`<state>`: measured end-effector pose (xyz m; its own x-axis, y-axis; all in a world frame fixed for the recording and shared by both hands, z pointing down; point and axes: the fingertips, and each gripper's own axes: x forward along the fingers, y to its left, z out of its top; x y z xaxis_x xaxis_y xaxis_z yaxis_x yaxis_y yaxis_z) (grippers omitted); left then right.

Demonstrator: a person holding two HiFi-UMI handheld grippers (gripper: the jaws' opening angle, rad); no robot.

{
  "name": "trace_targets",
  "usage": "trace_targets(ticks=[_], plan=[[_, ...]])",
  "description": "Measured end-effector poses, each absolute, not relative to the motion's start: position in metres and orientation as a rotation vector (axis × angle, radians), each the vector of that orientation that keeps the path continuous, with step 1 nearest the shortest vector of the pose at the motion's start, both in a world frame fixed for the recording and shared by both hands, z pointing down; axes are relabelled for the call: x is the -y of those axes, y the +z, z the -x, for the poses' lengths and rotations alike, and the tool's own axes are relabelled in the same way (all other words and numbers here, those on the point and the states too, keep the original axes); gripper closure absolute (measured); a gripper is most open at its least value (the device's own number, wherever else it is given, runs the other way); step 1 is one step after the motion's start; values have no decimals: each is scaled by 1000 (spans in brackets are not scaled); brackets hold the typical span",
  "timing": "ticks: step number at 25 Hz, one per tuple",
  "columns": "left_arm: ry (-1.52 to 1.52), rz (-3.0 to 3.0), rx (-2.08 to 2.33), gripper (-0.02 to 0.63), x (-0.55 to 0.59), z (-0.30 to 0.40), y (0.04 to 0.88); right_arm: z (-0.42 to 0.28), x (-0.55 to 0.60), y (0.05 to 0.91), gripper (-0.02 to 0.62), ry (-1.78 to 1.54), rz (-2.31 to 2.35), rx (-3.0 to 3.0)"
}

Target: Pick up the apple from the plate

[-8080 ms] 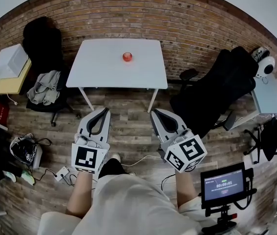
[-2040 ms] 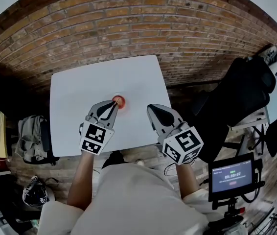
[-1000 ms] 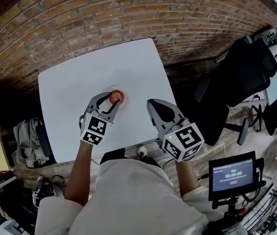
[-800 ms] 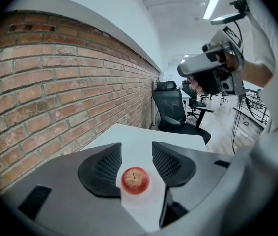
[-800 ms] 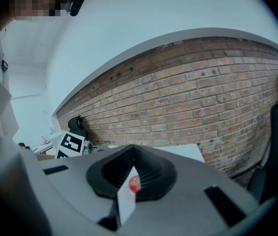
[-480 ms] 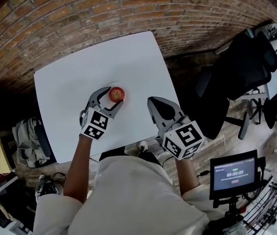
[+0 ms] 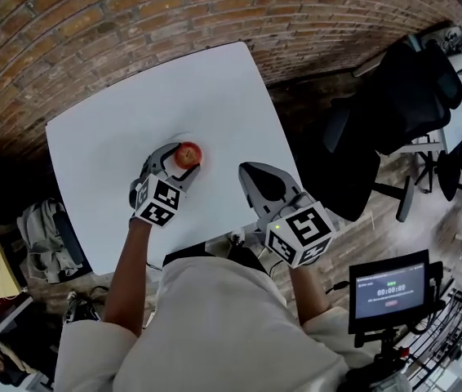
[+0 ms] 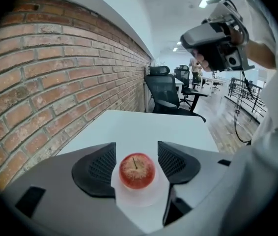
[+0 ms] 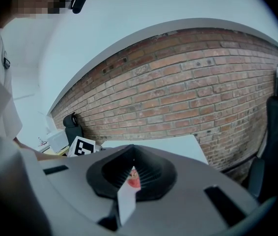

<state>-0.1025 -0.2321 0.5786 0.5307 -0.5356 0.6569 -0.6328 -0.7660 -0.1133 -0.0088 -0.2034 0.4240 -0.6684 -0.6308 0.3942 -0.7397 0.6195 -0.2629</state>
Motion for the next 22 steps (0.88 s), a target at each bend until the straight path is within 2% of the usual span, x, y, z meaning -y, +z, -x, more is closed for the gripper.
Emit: trace_targets(ticks=[10,22], plan=[[1086,-2589,923,350,239,103,605,13,197,435,594,635,-1110,2547],[1139,-2546,830,284,234,104,626,15,195,445,594,667,-1110,2523]])
